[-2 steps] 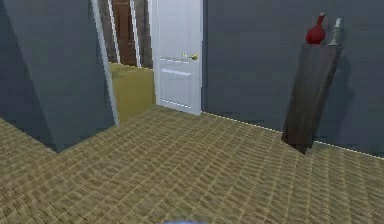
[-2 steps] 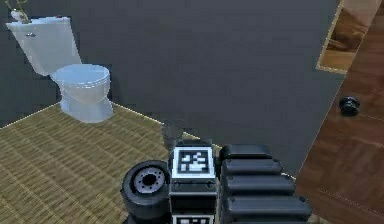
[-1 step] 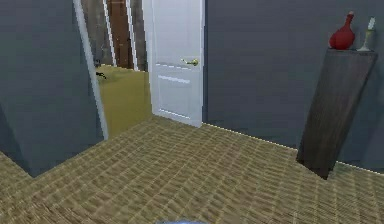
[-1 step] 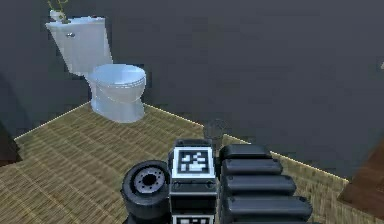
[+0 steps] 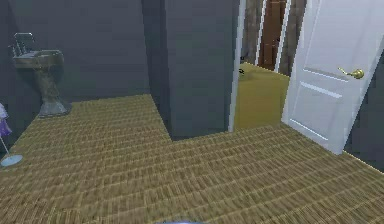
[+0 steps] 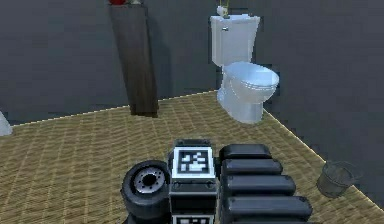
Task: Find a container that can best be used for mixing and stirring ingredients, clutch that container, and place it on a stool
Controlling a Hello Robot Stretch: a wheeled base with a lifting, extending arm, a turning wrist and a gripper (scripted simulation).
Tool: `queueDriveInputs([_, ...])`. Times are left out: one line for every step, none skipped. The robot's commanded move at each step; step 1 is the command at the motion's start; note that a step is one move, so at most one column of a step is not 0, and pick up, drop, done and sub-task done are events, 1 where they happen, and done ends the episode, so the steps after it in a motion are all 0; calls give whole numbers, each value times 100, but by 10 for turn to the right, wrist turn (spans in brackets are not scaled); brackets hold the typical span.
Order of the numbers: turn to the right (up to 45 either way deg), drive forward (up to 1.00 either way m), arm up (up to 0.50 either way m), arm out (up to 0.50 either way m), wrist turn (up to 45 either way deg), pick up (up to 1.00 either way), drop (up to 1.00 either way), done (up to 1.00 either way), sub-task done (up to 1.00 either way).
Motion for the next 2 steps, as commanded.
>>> queueDriveInputs([0, 5, 0, 0, 0, 0, 0, 0, 0])
queueDriveInputs([180, 0, 0, 0, 0, 0, 0, 0, 0])
